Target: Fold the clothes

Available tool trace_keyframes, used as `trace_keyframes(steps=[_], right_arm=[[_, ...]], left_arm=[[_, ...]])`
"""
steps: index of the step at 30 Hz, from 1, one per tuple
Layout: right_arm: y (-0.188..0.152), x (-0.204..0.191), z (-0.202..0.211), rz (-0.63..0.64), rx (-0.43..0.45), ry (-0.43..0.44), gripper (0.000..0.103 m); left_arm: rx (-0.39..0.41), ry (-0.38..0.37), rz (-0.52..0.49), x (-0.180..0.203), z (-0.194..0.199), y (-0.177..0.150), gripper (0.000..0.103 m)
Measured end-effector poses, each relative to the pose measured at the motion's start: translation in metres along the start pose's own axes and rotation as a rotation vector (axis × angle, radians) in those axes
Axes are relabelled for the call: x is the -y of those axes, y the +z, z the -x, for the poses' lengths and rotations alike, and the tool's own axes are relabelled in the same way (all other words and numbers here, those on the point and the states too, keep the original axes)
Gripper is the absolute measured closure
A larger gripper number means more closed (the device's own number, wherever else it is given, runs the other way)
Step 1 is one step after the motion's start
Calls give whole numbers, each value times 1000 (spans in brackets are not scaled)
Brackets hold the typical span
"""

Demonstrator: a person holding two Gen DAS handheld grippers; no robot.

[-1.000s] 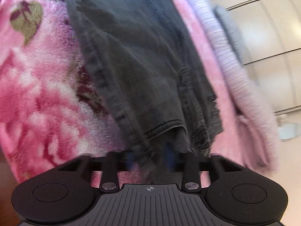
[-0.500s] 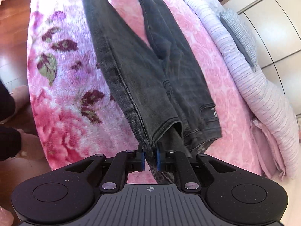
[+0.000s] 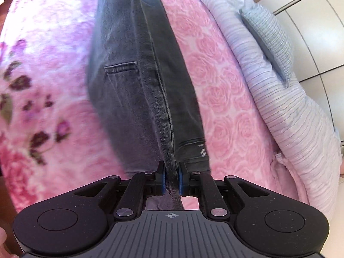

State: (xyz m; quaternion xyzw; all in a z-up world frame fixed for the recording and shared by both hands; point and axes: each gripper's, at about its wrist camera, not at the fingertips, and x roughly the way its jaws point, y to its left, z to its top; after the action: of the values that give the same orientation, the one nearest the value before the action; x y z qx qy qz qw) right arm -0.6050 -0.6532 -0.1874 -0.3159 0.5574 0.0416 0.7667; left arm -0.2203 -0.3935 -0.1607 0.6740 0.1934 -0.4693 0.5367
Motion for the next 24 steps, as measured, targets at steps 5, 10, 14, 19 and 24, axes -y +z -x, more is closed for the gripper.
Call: trace_keyframes(steps=[5, 10, 14, 19, 24], right_arm=[[15, 44, -55, -37, -61, 39, 93], [13, 78, -102, -67, -82, 98, 93], [9, 103, -138, -85, -74, 148, 93], [3, 125, -191, -159, -69, 208, 92], [-8, 135, -222, -308, -28, 79, 36]], left_arm=[[-6, -86, -82, -31, -63, 35, 99], [-58, -135, -110, -53, -113, 69, 99], [-116, -142, -123, -61, -146, 91, 99], [-199, -108, -152, -57, -193, 115, 95], [-266, -58, -163, -45, -225, 132, 86]])
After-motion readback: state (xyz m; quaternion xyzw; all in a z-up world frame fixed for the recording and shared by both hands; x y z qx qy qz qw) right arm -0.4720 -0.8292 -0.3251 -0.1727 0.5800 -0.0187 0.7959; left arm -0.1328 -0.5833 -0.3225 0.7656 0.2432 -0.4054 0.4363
